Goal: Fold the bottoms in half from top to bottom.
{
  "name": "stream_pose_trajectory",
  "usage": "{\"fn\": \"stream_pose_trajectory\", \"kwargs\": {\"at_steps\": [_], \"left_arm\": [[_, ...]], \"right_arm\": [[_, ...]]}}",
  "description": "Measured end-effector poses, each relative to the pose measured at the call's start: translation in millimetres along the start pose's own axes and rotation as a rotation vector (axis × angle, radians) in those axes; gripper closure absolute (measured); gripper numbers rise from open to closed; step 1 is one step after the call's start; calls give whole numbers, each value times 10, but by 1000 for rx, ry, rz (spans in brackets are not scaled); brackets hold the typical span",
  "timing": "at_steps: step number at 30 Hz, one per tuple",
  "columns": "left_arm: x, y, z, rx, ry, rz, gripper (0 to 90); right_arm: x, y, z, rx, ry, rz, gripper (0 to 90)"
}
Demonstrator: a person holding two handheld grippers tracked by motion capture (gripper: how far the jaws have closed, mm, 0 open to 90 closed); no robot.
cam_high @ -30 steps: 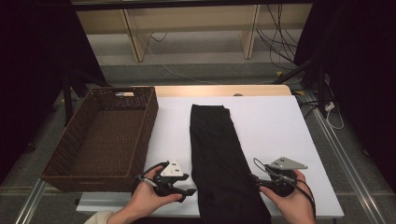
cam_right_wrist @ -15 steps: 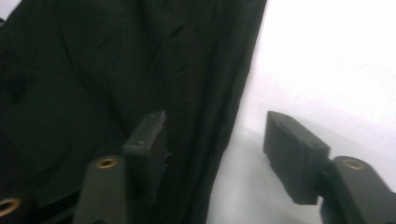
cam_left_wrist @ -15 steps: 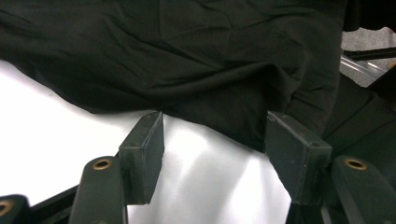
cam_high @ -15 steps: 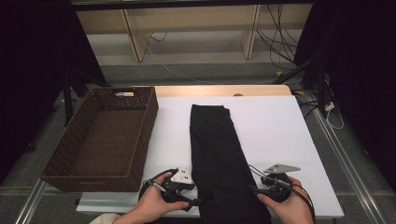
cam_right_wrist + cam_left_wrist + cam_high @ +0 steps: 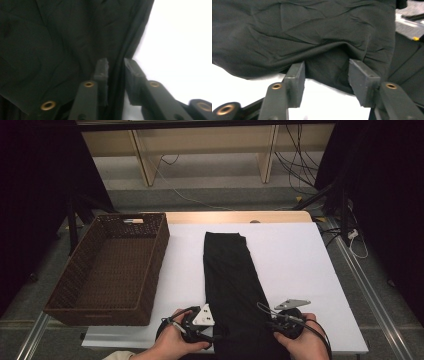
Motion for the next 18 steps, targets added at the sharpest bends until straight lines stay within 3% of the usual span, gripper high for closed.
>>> {"fn": "stream_pose_trajectory", "kwargs": {"at_steps": [2, 4, 7, 9, 10, 11, 14, 18], "left_arm": [[-14, -2, 8, -3, -4, 9, 525], [-32, -9, 17, -10, -1, 7, 657], [-57, -16, 30, -12, -7, 3, 781], [-72, -20, 33, -18, -5, -7, 813], [-61, -21, 30, -23, 14, -23, 865], [-61, -21, 30, -23, 14, -23, 873], [26, 3, 5, -23, 83, -80, 885], [53, 57, -18, -27, 71, -87, 887]], "right_arm": [[-4, 0, 0, 1, -18, 16, 839], [-8, -6, 5, 1, -48, 39, 876], [-10, -5, 7, 4, -61, 41, 884], [-14, -4, 8, 1, -75, 44, 888], [-18, -1, 9, -1, -89, 51, 890], [-18, -1, 9, -1, -89, 51, 890], [-14, 8, 8, -4, -113, 66, 891], [8, 18, 5, 5, -122, 78, 891]]}}
Point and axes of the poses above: each handheld gripper's, and its own axes: y roughly backward along the jaws, z roughly out of its top, x roughly to its left, the point moved 2 cm from there along -y, roughly forward along the jaws, and after that the axes turned 8 degrees about z, right-handed, at the moved point
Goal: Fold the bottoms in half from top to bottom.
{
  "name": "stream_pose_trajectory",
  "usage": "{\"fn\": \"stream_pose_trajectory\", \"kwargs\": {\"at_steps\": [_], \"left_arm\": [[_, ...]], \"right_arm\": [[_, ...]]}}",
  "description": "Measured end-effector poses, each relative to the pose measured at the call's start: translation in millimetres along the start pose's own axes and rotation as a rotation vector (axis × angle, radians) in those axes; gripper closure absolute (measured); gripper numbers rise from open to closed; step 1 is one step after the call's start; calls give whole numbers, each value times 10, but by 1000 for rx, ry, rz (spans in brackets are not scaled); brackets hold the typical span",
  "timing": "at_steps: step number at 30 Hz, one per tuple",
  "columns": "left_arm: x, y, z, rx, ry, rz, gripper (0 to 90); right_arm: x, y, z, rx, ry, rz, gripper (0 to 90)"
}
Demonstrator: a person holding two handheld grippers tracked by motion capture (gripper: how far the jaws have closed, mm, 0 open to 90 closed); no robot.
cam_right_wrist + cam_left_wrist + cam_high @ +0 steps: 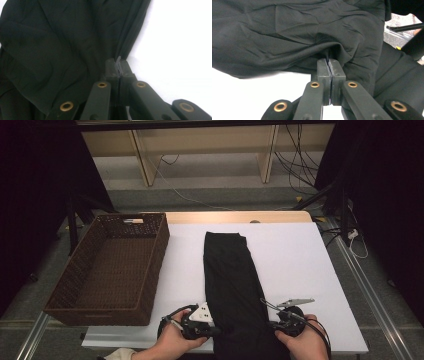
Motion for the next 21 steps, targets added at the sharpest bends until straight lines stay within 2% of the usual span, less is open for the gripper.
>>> {"fn": "stream_pose_trajectory", "kwargs": {"at_steps": [8, 13, 15, 21], "left_arm": [[77, 227, -98, -2, -27, 1, 888], [138, 336, -195, -1, -10, -3, 887], [168, 396, -248, 8, -11, -2, 886], [196, 490, -349, 32, -14, 1, 884]], "right_arm": [[136, -30, -27, 11, 0, 38, 891], [229, -70, -34, 17, 1, 71, 890], [316, -108, -38, 27, 15, 90, 890], [449, -165, -59, 64, 36, 120, 890]]}}
Point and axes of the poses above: each handheld gripper's, and its own axes: y roughly backward along the jaws, z roughly out of its top, x roughly to its left, the point moved 2 cm from there along -y, roughly forward along the jaws, and after that the axes turned 8 degrees about z, right-handed, at the moved point
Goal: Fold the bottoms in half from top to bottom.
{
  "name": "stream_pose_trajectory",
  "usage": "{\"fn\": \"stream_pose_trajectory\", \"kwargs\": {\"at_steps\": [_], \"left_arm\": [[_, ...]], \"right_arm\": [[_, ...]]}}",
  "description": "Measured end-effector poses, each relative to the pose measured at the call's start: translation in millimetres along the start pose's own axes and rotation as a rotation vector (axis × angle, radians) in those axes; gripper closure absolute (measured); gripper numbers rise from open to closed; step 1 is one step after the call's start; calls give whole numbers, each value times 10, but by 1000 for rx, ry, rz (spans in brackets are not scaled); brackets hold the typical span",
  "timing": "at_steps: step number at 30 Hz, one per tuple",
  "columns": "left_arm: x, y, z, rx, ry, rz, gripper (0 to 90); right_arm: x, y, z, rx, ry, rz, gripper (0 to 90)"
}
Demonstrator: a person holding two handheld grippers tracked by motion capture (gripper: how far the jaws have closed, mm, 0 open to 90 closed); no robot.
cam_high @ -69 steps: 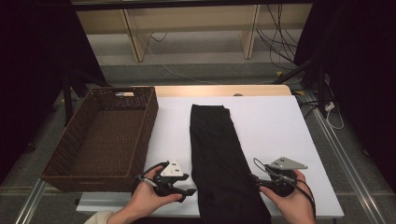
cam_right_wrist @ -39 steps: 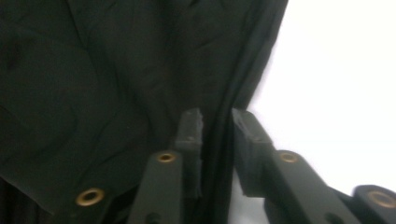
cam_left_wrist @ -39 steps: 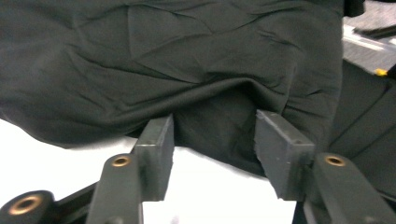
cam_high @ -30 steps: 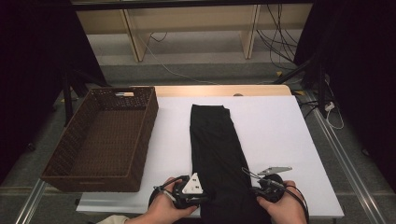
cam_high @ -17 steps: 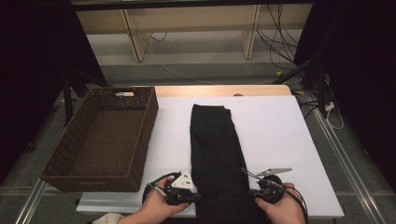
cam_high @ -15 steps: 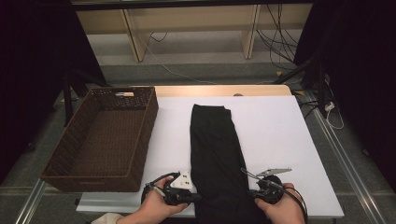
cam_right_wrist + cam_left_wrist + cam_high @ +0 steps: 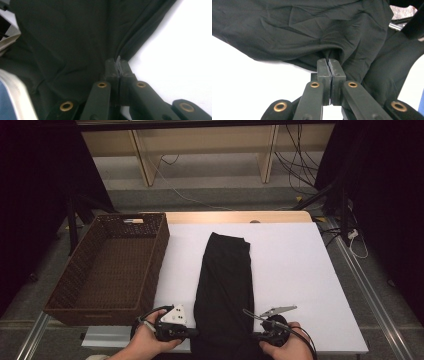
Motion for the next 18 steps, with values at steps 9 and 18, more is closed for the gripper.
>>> {"fn": "stream_pose_trajectory", "kwargs": {"at_steps": [9, 18], "left_arm": [[90, 71, -68, 8, 81, 45, 645], [235, -134, 75, 14, 240, 132, 462]], "right_arm": [[66, 27, 31, -6, 14, 31, 732], [-173, 60, 214, -121, -16, -57, 582]]}}
Point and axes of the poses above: each handheld gripper's, and its own axes: y roughly backward along the jaws, z roughly out of its top, x roughly to its left, the point moved 2 cm from there along -y, roughly forward along the jaws, and after that the axes turned 8 degrees about z, right-handed, at the moved point
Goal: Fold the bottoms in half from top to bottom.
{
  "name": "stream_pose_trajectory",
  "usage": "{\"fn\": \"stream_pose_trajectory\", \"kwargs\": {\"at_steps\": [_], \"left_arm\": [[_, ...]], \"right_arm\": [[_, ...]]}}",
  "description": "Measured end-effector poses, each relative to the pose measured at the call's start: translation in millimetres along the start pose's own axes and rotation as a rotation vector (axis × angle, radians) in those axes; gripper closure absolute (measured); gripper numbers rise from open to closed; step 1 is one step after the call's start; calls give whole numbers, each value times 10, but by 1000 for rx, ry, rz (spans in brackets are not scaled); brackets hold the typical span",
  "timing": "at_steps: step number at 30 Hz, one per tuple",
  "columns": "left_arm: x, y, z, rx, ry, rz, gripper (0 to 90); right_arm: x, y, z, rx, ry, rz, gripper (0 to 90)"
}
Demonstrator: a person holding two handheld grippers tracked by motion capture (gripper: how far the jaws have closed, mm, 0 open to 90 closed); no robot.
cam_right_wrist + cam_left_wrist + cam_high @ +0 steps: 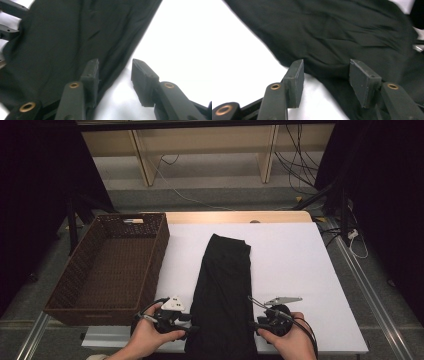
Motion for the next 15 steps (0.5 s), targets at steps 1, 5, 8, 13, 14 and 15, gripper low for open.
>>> {"fn": "stream_pose_trajectory", "kwargs": {"at_steps": [1, 5, 8, 13, 14, 15], "left_arm": [[18, -18, 30, -3, 6, 15, 458], [78, -94, 140, -11, 18, 46, 466], [111, -145, 167, -10, 18, 53, 485], [91, -179, 193, -8, -20, 67, 595], [82, -182, 196, -9, -28, 68, 595], [75, -187, 193, -4, -32, 65, 625]], "right_arm": [[-23, -28, 26, 3, -1, -10, 582], [-46, -140, 95, 31, 2, -30, 593], [-31, -169, 105, 36, 11, -39, 609], [27, -207, 127, 71, 97, -110, 702], [30, -208, 128, 77, 107, -118, 722], [30, -210, 129, 77, 111, -127, 744]]}}
Point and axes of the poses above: each handheld gripper's, and its own axes: y roughly backward along the jaws, z roughly out of its top, x roughly to its left, the point moved 2 cm from there along -y, roughly forward along the jaws, and after that the axes turned 8 degrees about z, right-handed, at the moved point
